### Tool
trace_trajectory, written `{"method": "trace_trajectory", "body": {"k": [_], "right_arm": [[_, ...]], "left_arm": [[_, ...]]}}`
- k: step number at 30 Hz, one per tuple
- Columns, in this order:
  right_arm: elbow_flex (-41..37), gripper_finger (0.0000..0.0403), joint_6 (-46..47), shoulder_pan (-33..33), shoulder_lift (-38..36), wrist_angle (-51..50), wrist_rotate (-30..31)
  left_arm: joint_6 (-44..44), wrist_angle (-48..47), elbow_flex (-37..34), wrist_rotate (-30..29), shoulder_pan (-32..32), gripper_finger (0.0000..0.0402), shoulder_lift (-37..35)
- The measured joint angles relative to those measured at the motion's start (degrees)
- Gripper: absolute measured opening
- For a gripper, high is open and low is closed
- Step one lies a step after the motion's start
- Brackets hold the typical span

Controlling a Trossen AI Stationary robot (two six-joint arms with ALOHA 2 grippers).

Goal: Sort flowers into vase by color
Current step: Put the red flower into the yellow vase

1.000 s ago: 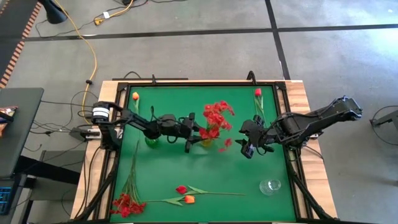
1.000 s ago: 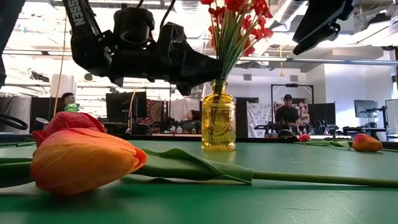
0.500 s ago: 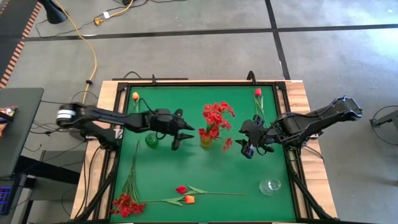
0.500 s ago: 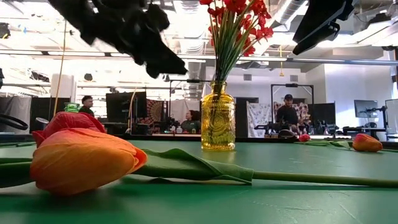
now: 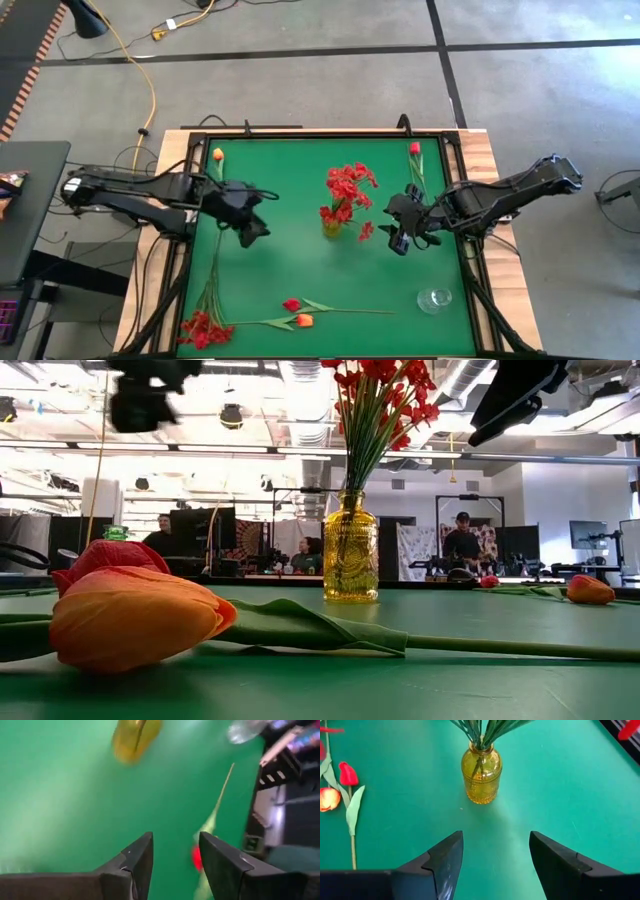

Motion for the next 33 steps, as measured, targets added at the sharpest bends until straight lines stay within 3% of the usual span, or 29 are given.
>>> {"method": "trace_trajectory", "body": {"k": [3, 6, 14, 18, 26, 33], "right_arm": [[0.00, 0.0255, -1.53, 0.00, 0.00, 0.26, -0.03], [0.00, 0.0255, -2.83, 0.01, 0.00, 1.10, -0.11], [0.00, 0.0255, -3.59, 0.09, 0.00, 1.40, -0.28], [0.00, 0.0255, -4.72, 0.09, -0.01, 1.40, -0.74], [0.00, 0.0255, -4.75, 0.07, 0.00, 1.44, -1.72], [0.00, 0.0255, -4.61, 0.07, 0.00, 1.57, -1.72]], "left_arm": [[-12.42, -5.82, -0.28, 4.26, -1.99, 0.0146, 0.03], [-18.83, -13.75, -0.48, 5.57, -5.15, 0.0146, 1.23], [-25.96, -27.44, -0.53, 2.59, -9.42, 0.0146, 4.62], [-26.02, -27.12, -2.00, 2.08, -9.16, 0.0146, 6.80], [-29.17, -17.49, -15.01, 7.71, -9.20, 0.0146, 8.10], [-30.54, -14.22, -20.17, 8.43, -9.68, 0.0146, 8.08]]}}
